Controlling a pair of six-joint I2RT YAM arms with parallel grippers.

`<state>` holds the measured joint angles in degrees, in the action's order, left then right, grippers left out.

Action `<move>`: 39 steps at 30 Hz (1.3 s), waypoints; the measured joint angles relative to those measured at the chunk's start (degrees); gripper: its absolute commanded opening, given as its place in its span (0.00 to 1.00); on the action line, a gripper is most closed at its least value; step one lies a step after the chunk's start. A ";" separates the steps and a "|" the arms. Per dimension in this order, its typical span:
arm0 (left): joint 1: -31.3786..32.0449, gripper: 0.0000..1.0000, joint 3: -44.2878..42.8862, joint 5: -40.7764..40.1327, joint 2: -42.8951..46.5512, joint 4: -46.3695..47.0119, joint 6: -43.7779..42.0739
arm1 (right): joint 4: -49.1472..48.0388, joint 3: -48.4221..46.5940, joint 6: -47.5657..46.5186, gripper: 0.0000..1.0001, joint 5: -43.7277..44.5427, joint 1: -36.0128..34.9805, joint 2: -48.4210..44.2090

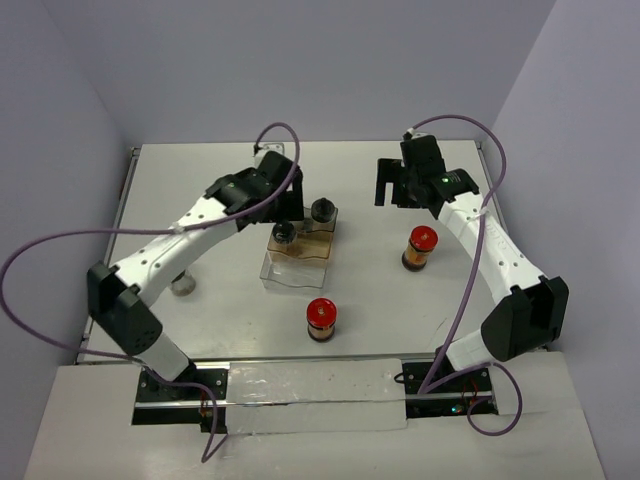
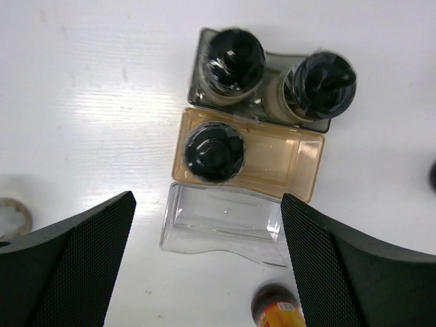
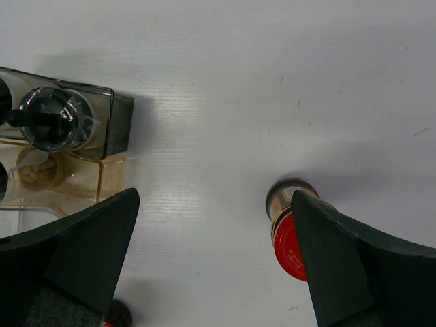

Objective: Organize the condiment bottles

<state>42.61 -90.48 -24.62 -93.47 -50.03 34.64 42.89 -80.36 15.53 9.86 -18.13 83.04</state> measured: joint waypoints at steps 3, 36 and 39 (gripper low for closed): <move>0.00 0.95 0.04 -2.53 5.86 -2.90 2.23 | 0.02 0.02 0.00 1.00 -0.26 0.00 -1.23; -29.95 0.99 32.23 -6.42 22.54 -9.51 20.70 | -0.01 0.98 0.00 1.00 -3.27 -0.26 -4.84; -30.83 0.99 32.74 -6.42 22.13 -7.88 20.38 | -0.02 0.98 0.00 1.00 -3.28 -0.26 -4.69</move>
<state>11.78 -57.74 -31.04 -71.34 -57.91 55.03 42.87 -79.37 15.53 6.58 -18.39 78.35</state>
